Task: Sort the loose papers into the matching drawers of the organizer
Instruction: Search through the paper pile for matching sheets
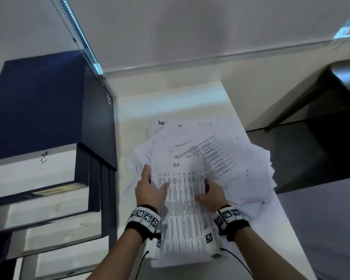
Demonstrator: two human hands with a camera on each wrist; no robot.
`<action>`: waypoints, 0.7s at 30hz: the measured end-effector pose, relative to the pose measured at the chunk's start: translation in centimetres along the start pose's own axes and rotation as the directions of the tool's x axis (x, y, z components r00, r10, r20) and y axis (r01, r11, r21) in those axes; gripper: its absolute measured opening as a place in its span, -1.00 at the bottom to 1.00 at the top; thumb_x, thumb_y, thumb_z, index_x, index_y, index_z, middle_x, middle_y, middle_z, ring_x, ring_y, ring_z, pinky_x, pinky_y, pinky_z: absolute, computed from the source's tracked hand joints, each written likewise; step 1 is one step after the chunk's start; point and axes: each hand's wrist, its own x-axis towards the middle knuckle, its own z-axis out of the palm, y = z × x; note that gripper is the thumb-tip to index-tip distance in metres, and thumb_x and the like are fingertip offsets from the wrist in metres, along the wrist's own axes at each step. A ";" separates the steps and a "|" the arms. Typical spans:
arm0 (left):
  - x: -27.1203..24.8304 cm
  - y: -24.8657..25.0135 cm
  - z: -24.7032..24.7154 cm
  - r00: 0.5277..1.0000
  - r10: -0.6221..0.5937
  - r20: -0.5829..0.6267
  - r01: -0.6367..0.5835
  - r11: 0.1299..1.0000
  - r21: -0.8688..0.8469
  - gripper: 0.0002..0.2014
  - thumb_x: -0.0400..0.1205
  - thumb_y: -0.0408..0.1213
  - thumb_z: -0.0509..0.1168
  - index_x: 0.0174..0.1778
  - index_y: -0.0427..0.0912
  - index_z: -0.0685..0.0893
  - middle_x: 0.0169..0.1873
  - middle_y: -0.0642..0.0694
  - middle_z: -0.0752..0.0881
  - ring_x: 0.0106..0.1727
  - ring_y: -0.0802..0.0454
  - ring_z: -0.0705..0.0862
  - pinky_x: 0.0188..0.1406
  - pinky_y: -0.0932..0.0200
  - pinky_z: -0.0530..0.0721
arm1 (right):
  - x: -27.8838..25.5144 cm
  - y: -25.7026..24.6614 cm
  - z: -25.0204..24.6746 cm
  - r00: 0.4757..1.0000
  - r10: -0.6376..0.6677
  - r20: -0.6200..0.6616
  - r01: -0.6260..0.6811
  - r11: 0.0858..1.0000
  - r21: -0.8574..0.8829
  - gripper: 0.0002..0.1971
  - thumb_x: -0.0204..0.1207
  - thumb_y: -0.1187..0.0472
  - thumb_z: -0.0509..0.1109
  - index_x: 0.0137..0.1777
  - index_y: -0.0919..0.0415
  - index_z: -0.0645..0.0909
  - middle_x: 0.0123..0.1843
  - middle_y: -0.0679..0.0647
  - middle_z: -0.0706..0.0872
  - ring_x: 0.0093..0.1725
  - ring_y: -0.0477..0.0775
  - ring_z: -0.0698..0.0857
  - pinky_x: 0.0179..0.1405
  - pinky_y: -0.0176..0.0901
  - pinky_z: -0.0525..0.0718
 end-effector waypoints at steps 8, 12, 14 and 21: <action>-0.5 -2.3 -3.4 0.904 -0.200 0.377 0.174 0.979 0.102 -0.70 0.44 -0.22 0.62 0.00 -0.18 0.71 -0.12 -0.05 0.77 -0.08 -0.02 0.74 -0.06 0.20 0.69 | -1.4 -2.1 -4.6 0.912 -0.197 0.359 0.250 0.962 -0.107 -0.68 0.62 0.00 0.42 -0.40 -0.20 0.68 -0.51 -0.26 0.66 -0.50 -0.33 0.56 -0.36 -0.43 0.60; -3.1 -5.3 -4.3 0.893 -0.203 0.401 0.096 0.958 0.271 -0.68 0.53 -0.30 0.50 0.18 -0.23 0.69 -0.20 -0.02 0.69 -0.18 0.05 0.66 -0.42 0.44 0.46 | 3.6 -6.1 -5.3 0.919 -0.326 0.222 0.393 0.792 -0.467 -0.63 0.62 0.08 0.41 0.41 0.09 0.60 0.31 0.05 0.72 0.20 -0.02 0.69 0.36 -0.09 0.62; -4.0 -6.7 -4.7 0.894 -0.234 0.382 0.136 0.955 0.265 -0.66 0.56 -0.32 0.45 0.25 -0.21 0.66 -0.13 -0.06 0.71 -0.13 0.02 0.67 -0.30 0.38 0.54 | 6.3 -8.2 -3.9 0.870 -0.385 0.309 0.492 0.622 -0.609 -0.29 0.48 0.16 0.54 0.61 0.09 0.36 0.58 0.07 0.48 0.50 0.11 0.50 0.53 -0.01 0.47; -4.9 -8.3 -6.3 0.959 -0.256 0.124 0.266 0.962 -0.068 -0.51 0.51 -0.49 0.45 0.33 -0.17 0.50 -0.03 -0.16 0.74 -0.14 -0.04 0.70 -0.28 0.30 0.59 | 10.5 -11.0 -0.3 0.874 -0.204 0.441 0.480 0.221 -0.849 0.12 0.11 -0.08 0.76 0.63 0.04 0.21 0.49 0.16 0.49 0.46 0.25 0.47 0.43 0.17 0.52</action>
